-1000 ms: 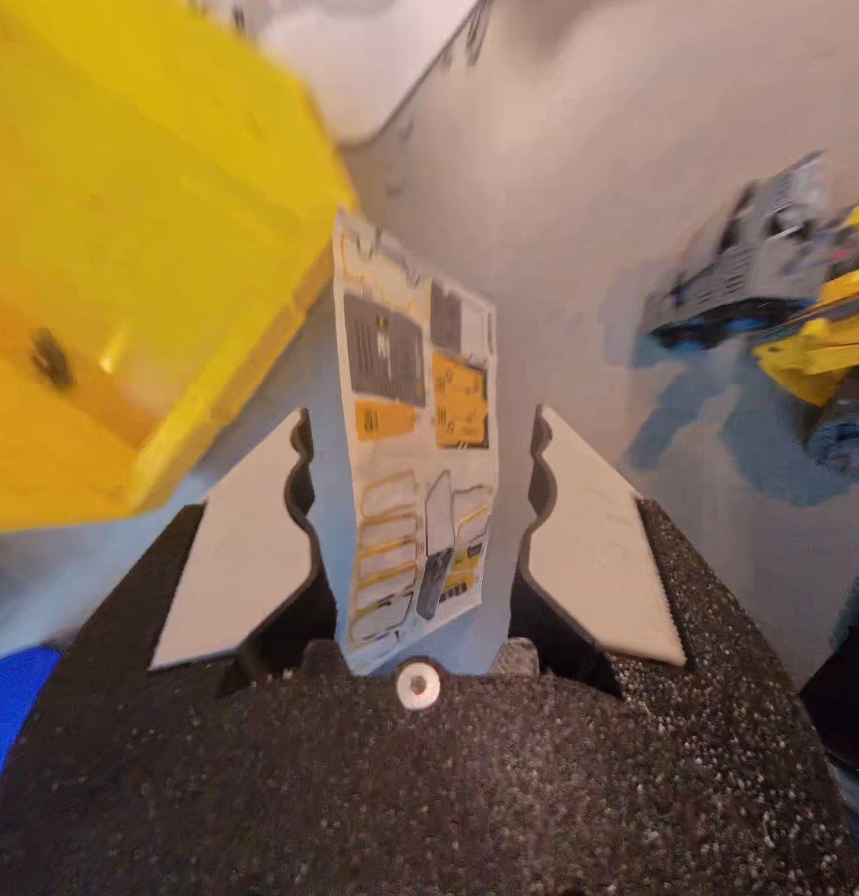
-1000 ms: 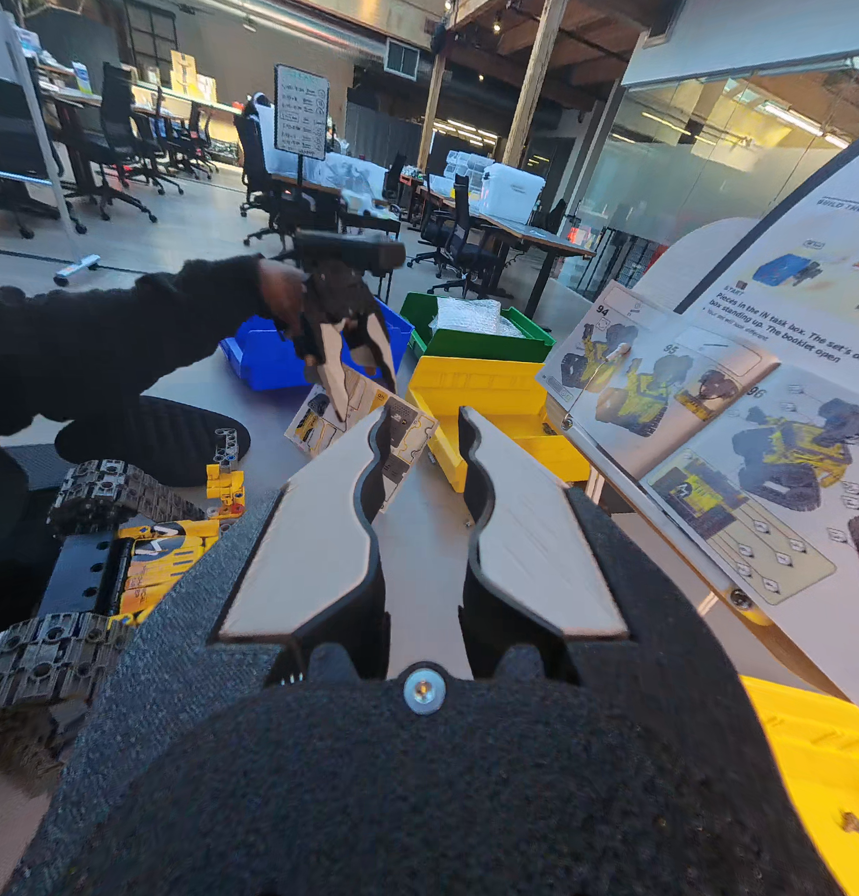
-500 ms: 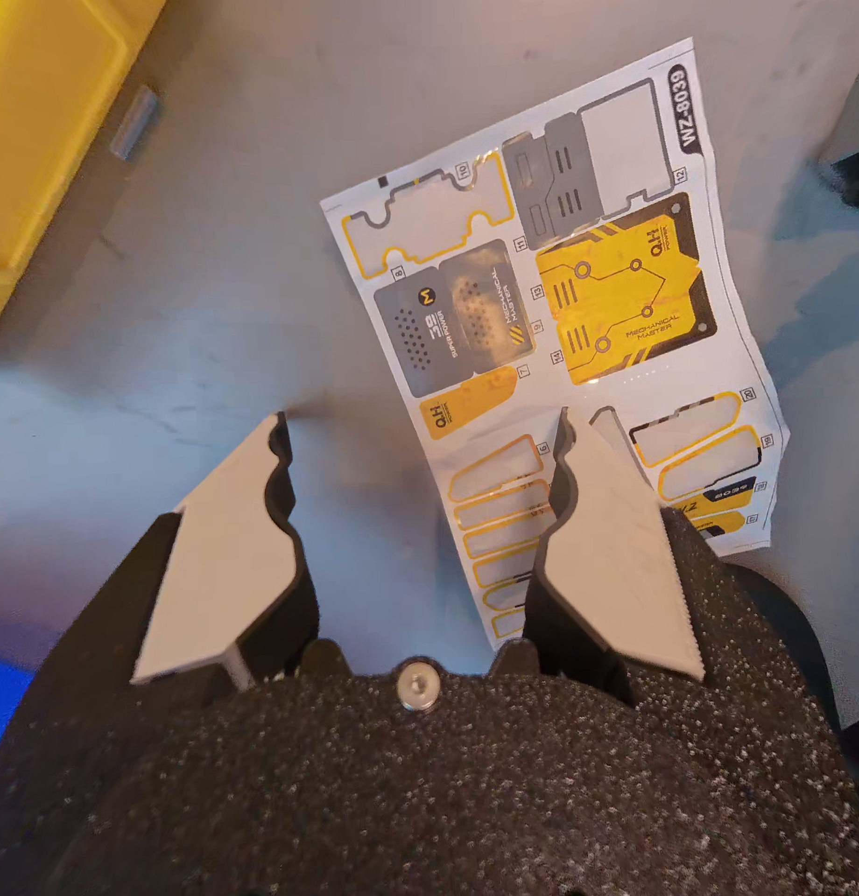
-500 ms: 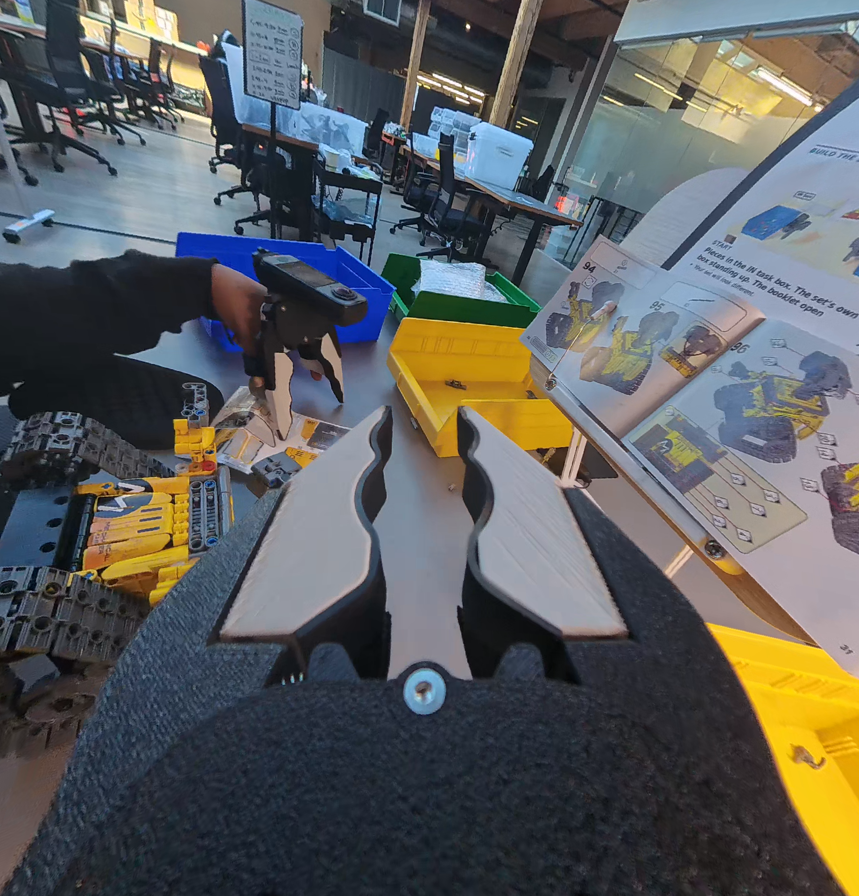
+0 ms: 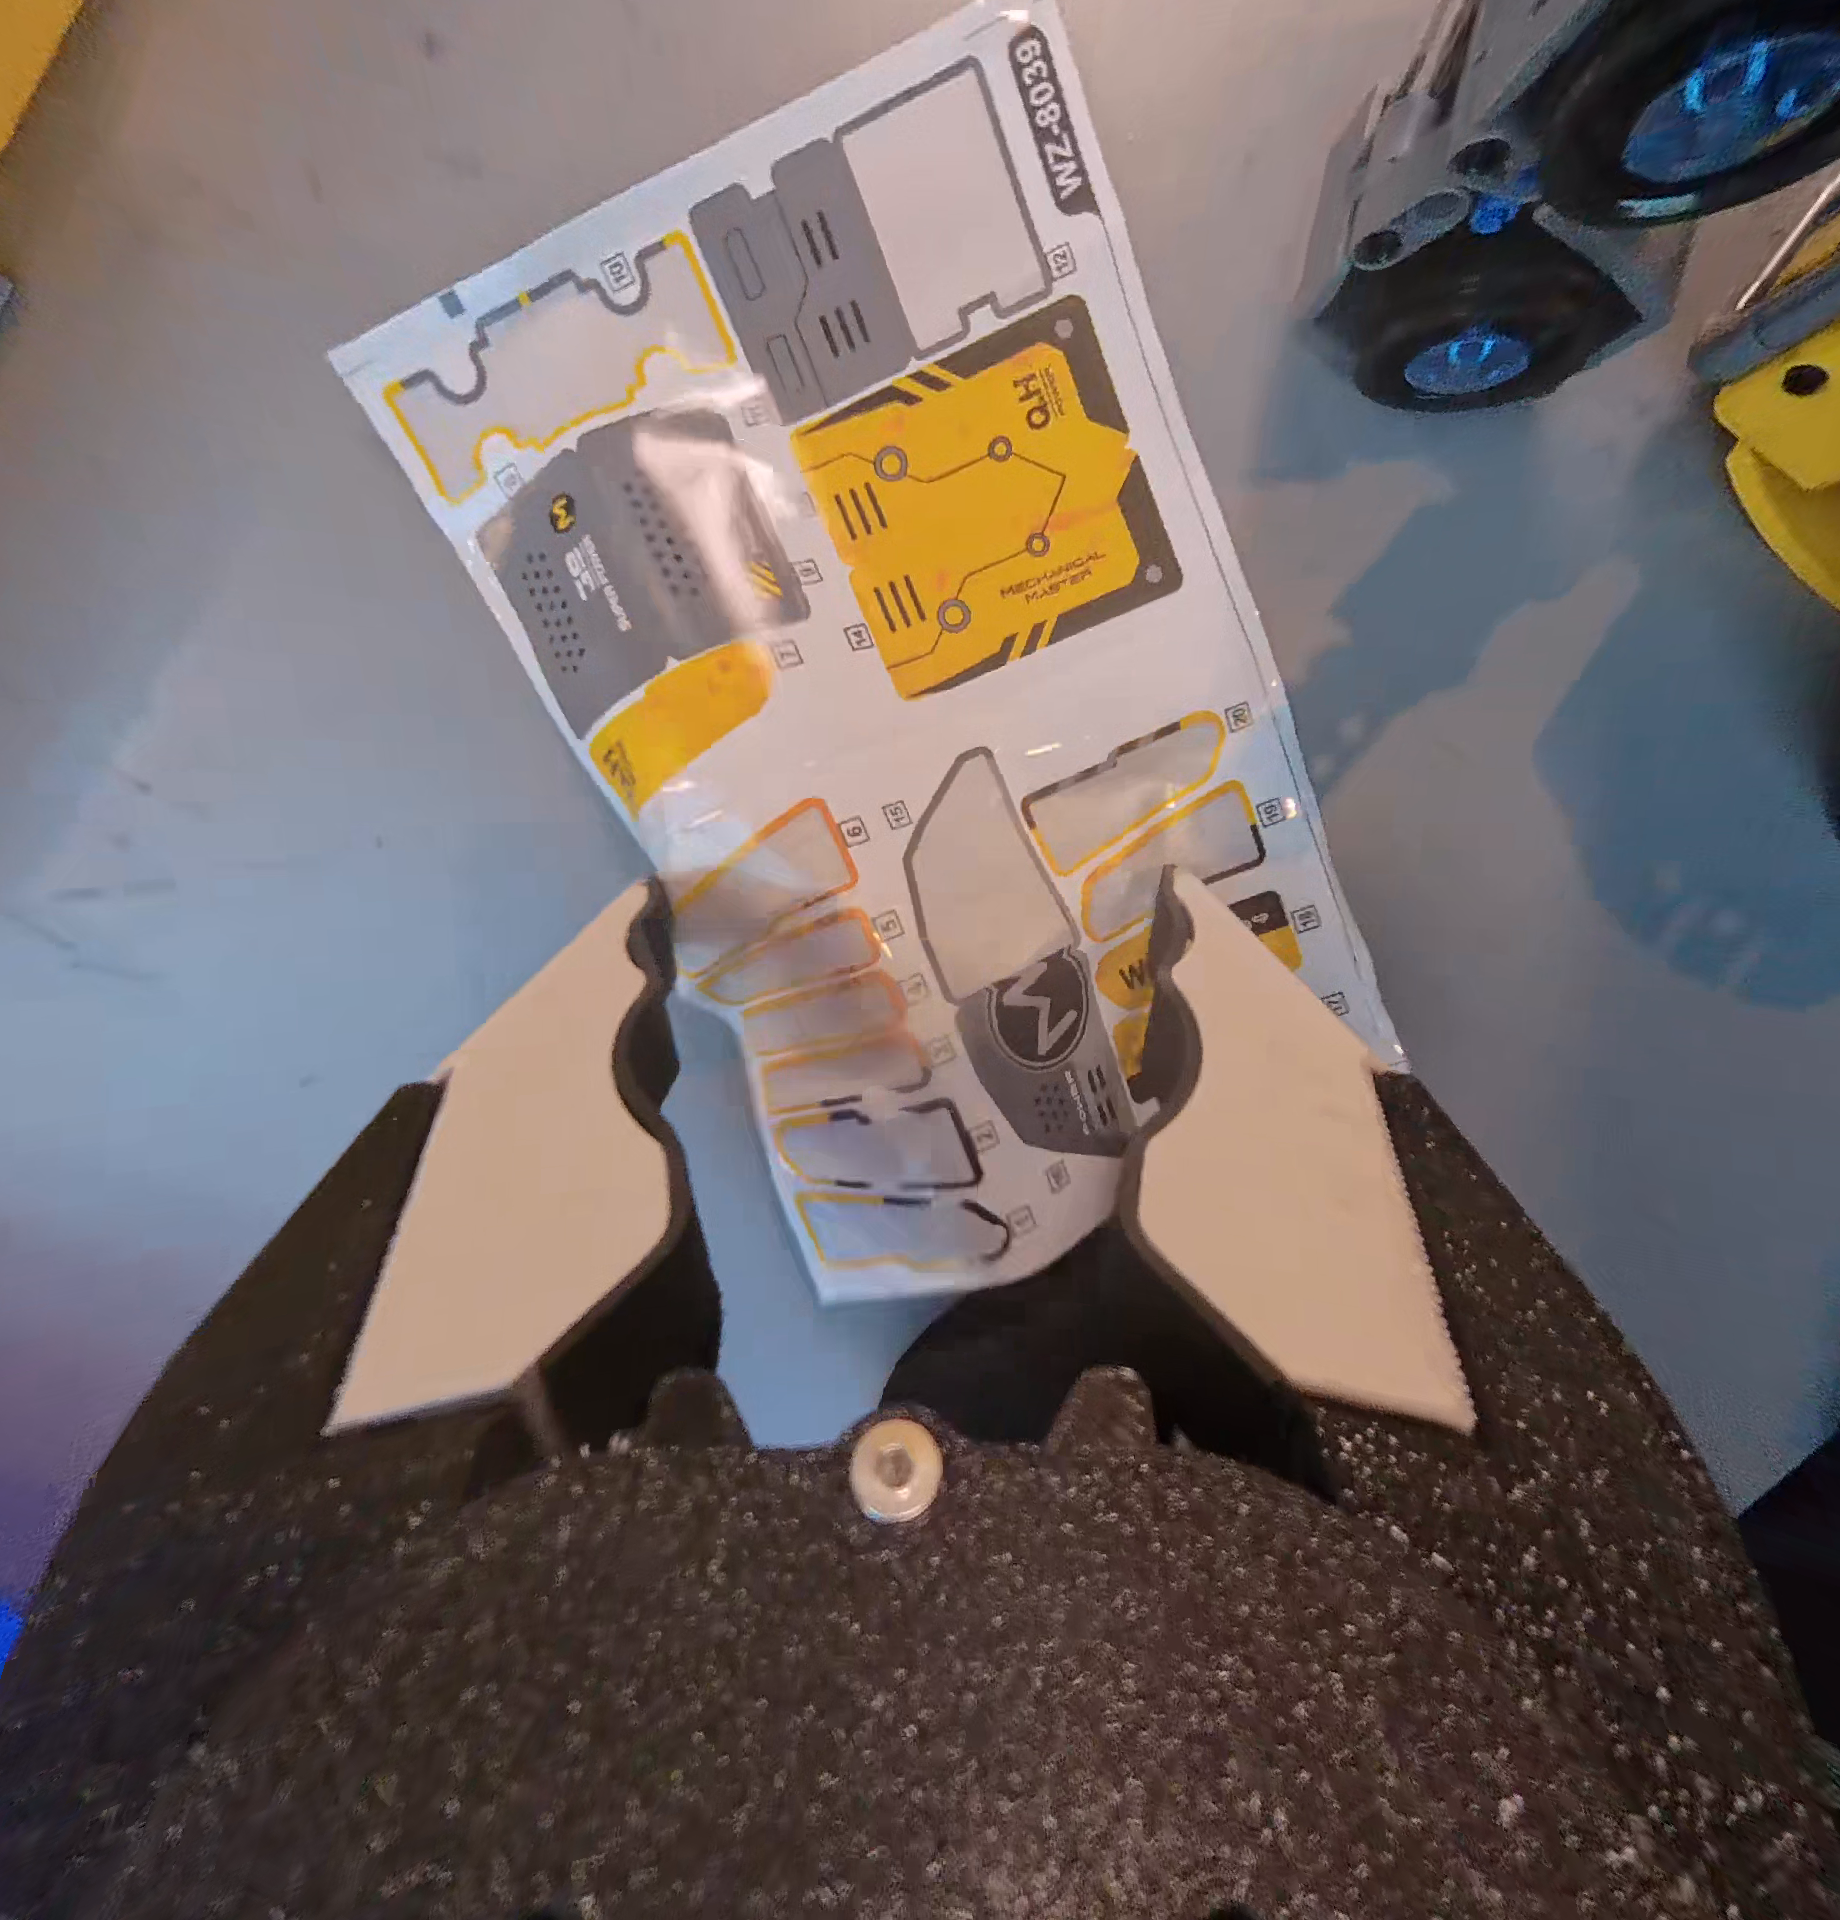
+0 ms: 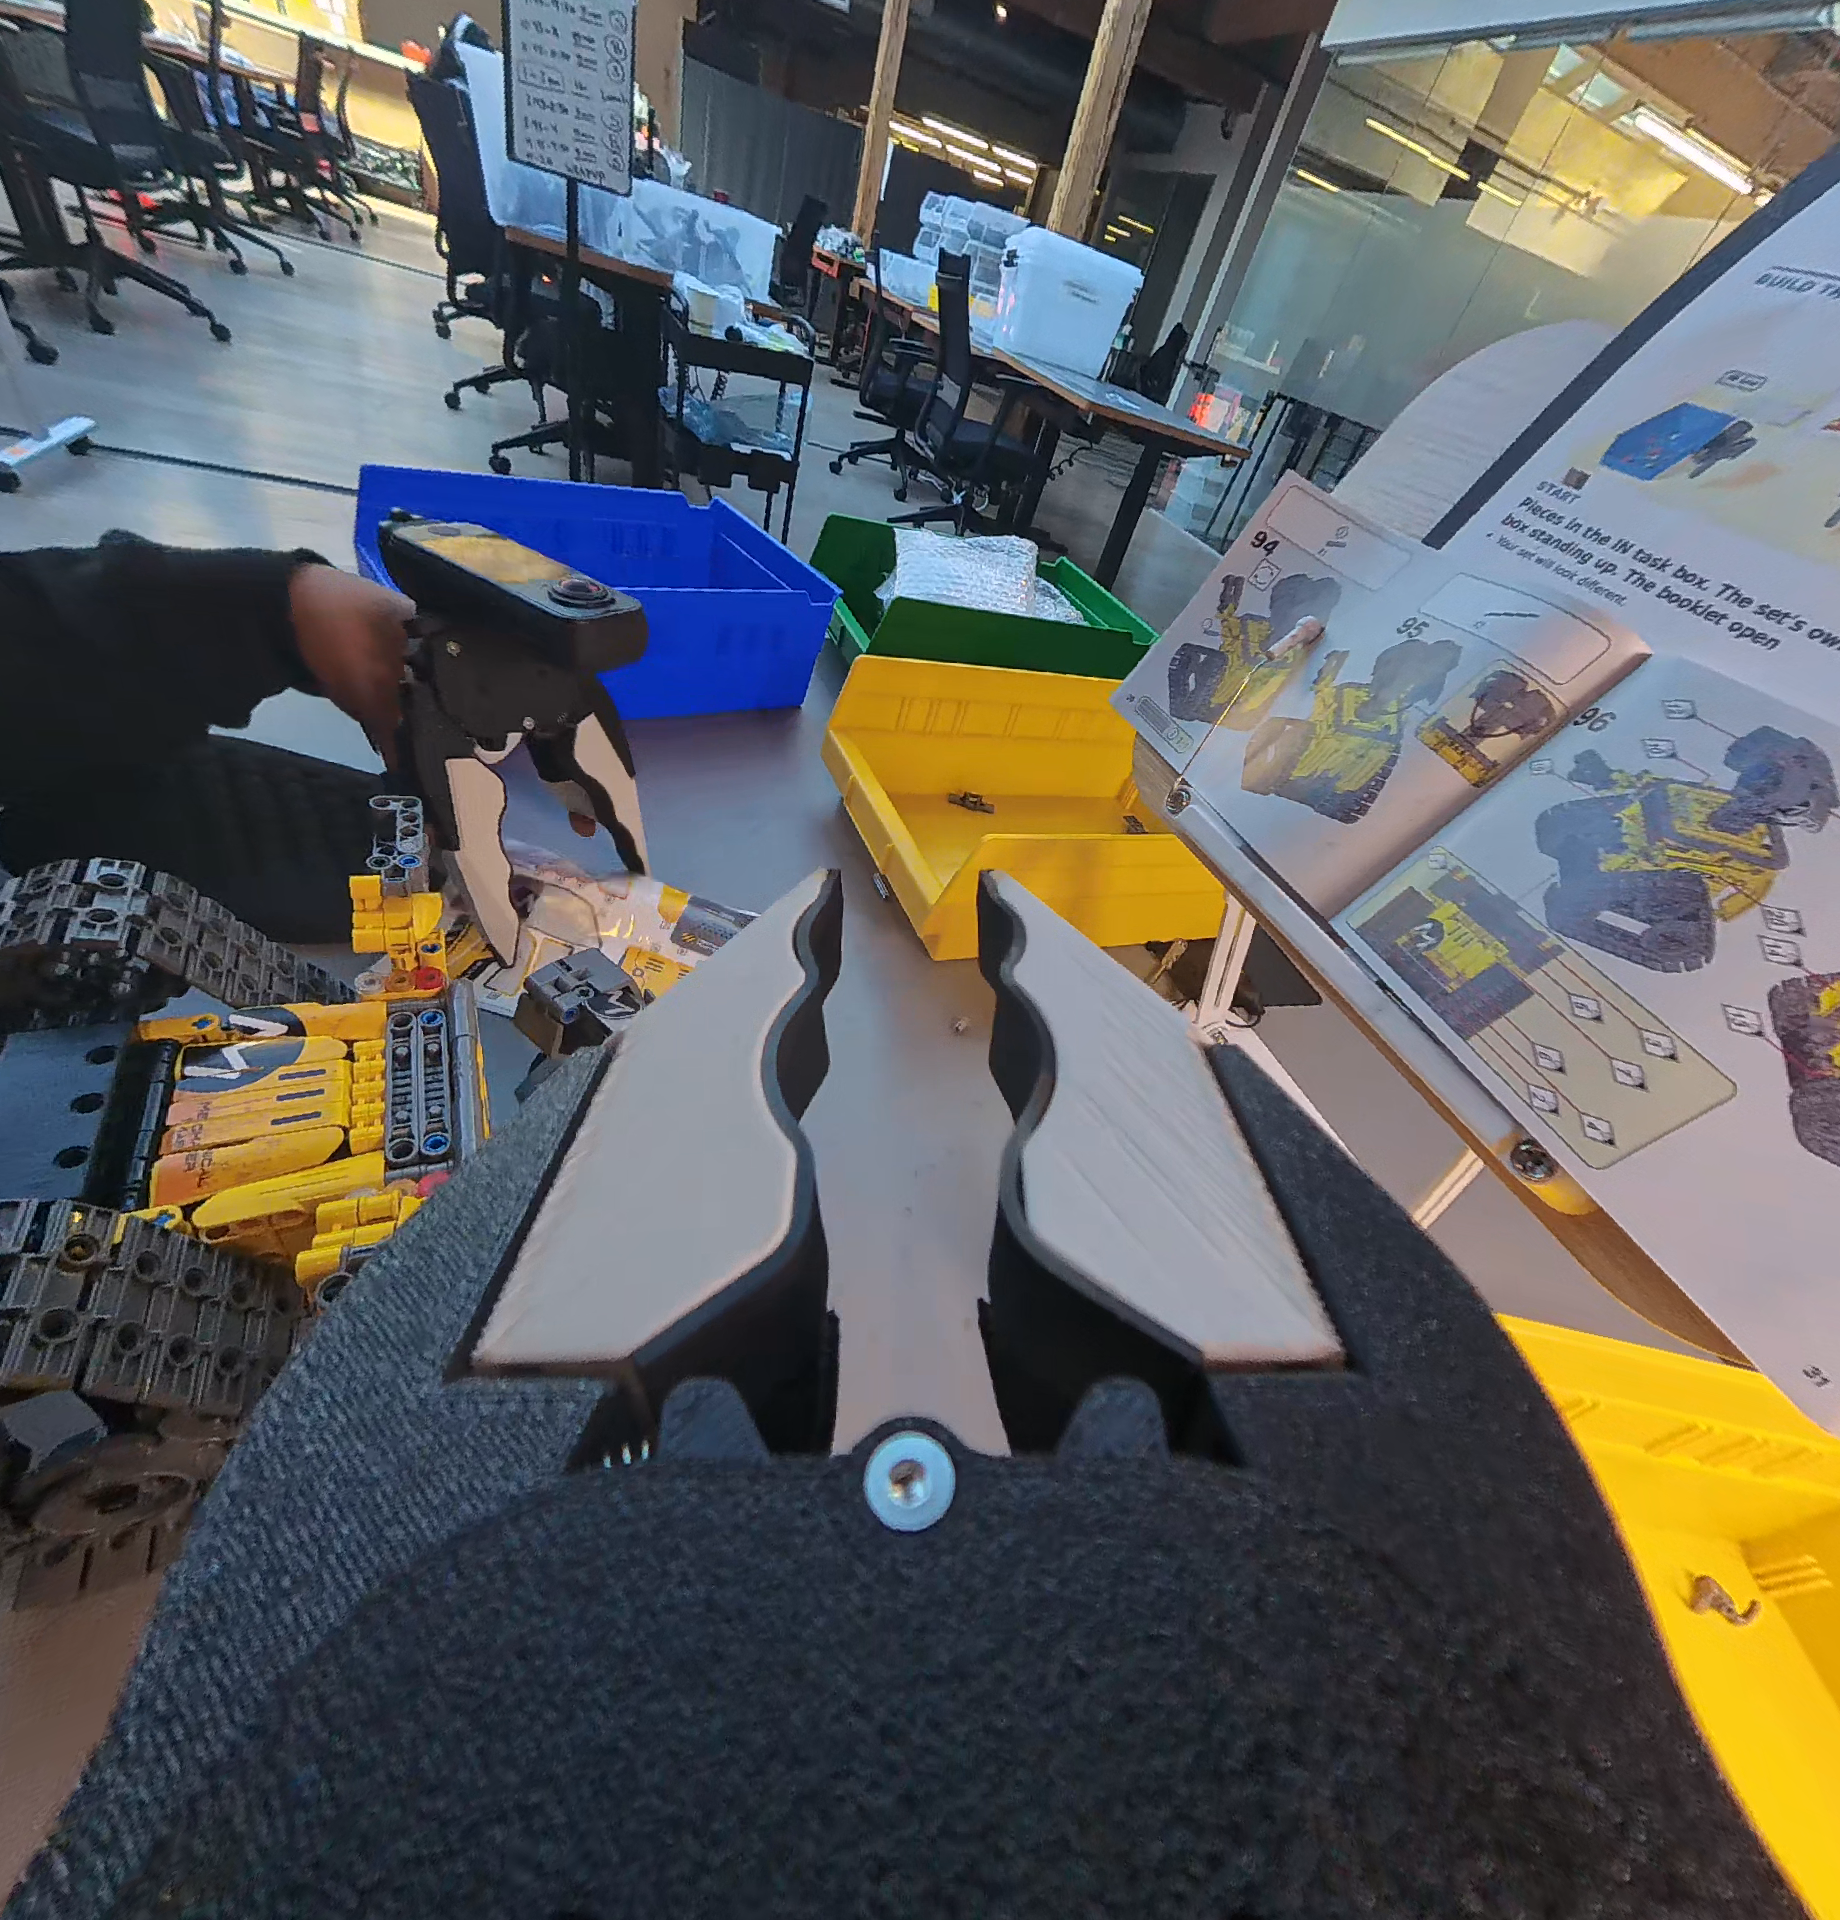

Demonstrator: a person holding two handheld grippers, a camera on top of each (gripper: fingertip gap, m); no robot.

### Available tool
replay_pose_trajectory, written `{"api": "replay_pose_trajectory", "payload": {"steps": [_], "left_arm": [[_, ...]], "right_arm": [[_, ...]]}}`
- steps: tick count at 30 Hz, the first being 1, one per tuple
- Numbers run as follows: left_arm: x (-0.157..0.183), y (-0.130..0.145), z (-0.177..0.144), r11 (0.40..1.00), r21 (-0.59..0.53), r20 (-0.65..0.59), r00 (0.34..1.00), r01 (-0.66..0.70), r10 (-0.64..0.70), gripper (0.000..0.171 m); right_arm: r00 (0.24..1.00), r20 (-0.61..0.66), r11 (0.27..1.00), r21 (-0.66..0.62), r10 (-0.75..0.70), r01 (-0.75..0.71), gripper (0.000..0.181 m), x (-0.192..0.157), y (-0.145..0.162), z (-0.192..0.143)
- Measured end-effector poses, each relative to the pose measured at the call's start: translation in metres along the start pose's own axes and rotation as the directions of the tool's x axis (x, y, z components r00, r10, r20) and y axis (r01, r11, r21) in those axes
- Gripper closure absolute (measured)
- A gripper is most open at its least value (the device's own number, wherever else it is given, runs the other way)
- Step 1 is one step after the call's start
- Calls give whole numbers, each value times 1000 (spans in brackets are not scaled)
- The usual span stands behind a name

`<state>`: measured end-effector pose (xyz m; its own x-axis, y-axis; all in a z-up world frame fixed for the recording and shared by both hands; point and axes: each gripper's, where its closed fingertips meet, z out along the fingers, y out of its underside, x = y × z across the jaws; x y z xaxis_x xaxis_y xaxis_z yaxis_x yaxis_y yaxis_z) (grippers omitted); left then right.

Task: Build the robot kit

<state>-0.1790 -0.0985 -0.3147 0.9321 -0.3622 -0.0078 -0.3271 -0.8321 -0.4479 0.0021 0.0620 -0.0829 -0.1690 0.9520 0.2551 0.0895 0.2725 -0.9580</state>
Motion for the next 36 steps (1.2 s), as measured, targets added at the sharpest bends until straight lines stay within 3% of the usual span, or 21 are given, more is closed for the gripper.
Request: {"api": "replay_pose_trajectory", "payload": {"steps": [1,2,6,10,14,20,22,23,24,25,27,28,30,32,35,36], "left_arm": [[2,-2,-1,1000,26,-5,1000,-14,14,102],[5,-5,-2,998,53,-16,1000,-25,26,134],[-4,-18,-11,987,160,-28,1000,-1,5,157],[-21,-69,-62,918,390,98,995,-68,32,168],[-23,-137,-119,796,580,202,977,-173,65,168],[22,-238,-144,675,669,231,950,-312,210,164],[42,-258,-141,651,677,219,938,-344,269,163],[51,-265,-140,636,688,208,935,-349,288,162],[57,-269,-139,623,701,195,933,-348,301,159],[62,-270,-140,607,717,176,932,-342,318,152],[78,-267,-150,549,787,59,920,-281,387,125],[88,-262,-161,524,829,-56,902,-196,427,108],[103,-250,-188,516,856,-326,807,31,493,89],[105,-243,-203,513,843,-457,719,162,524,85],[119,-228,-212,539,813,-555,574,221,602,95],[119,-230,-214,529,816,-552,581,230,599,104]], "right_arm": [[1000,2,1000,0,0,0,156,0,0,1],[1000,3,1000,0,2,-2,156,0,0,1],[1000,12,1000,1,10,-10,156,-3,0,3],[1000,19,1000,-2,21,-21,156,-5,2,7],[993,39,992,51,114,-115,151,-7,-4,22],[948,73,932,169,311,-319,96,-2,-32,57],[942,81,909,248,325,-335,105,8,-47,56],[943,111,900,283,313,-332,130,9,-54,53],[947,148,893,315,287,-320,163,8,-60,48],[949,177,882,357,260,-308,181,7,-65,40],[918,320,846,399,233,-354,181,-4,-74,19],[883,415,819,412,221,-399,181,-11,-80,5],[794,576,769,413,195,-488,181,-23,-91,-20],[751,635,756,397,183,-520,181,-29,-93,-29],[765,584,788,323,270,-524,181,-27,-82,-8],[752,586,794,281,303,-539,181,-28,-78,-2]]}}
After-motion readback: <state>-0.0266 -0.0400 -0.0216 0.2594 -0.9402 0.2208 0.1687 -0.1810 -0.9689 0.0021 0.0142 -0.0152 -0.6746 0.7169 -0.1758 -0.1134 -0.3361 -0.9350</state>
